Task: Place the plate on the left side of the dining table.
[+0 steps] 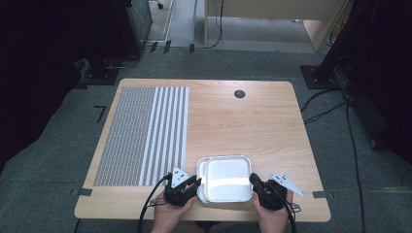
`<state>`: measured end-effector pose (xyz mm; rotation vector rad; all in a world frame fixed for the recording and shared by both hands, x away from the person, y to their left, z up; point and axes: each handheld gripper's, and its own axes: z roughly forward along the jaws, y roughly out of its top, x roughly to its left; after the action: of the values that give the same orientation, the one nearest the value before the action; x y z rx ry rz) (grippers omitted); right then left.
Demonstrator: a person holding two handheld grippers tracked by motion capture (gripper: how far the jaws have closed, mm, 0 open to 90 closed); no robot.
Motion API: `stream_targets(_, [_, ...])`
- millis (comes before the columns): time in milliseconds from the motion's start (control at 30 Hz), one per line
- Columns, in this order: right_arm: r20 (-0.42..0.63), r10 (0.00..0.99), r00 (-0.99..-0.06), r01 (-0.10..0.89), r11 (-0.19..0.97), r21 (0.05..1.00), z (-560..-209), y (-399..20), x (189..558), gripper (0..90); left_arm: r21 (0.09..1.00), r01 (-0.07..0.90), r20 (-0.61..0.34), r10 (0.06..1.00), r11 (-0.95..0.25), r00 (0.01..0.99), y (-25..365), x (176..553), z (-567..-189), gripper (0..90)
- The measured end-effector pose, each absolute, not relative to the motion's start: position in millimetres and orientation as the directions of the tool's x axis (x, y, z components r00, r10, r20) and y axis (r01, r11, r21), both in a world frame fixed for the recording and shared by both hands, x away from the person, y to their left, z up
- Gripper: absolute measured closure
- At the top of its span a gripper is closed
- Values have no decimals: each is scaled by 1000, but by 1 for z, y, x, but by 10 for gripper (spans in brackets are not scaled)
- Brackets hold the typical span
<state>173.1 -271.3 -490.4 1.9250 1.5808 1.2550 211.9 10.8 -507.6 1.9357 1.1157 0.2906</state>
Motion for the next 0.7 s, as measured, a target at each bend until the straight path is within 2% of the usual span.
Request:
stream_targets(167, [411,912,-17,604,-318,731,-490,-271,171,868,775,586,-194,794,-237,576,10,215,-508,773])
stream_targets(300, [408,913,-14,589,-322,741,-489,-273,169,805,776,585,-191,796,-236,575,10,217,-508,777])
stream_targets(467, [413,911,7,575,-341,744,-487,-281,175,771,784,579,-194,798,-224,570,11,215,-505,724])
stream_targets(500, [407,913,3,578,-334,745,-486,-283,180,748,789,574,-191,801,-219,568,11,214,-503,710])
stream_targets(700, [348,938,-12,589,-274,761,-480,-282,194,742,803,558,-194,793,-210,578,6,203,-493,711])
